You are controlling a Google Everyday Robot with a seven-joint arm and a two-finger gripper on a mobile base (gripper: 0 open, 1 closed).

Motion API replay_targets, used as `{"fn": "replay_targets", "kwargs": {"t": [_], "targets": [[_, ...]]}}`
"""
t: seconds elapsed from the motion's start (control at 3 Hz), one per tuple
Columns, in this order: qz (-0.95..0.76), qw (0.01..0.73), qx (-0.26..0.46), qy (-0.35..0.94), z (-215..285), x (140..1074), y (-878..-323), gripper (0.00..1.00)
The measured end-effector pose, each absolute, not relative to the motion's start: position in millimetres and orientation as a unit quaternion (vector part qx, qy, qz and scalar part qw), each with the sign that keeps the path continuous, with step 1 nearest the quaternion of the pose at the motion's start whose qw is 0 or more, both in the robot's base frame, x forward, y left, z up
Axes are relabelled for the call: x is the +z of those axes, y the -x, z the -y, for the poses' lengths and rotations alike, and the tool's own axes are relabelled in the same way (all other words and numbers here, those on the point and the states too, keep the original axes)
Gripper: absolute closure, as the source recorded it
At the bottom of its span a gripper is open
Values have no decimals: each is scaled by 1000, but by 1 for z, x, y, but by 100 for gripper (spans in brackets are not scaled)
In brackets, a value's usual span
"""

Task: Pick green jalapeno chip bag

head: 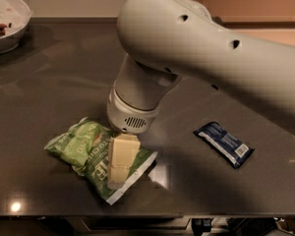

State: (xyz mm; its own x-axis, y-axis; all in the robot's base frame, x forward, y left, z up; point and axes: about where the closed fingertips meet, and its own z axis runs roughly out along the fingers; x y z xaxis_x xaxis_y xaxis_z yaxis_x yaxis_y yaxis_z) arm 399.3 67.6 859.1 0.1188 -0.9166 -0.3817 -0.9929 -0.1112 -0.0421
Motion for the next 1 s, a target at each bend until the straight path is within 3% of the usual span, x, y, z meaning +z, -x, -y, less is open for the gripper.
{"fn": "replay_targets", "kwargs": {"t": [0.67, 1.0], "targets": [[-657, 112, 134, 733, -85, 843, -395, 0], [-666, 101, 135, 727, -88, 840, -395, 18]]}}
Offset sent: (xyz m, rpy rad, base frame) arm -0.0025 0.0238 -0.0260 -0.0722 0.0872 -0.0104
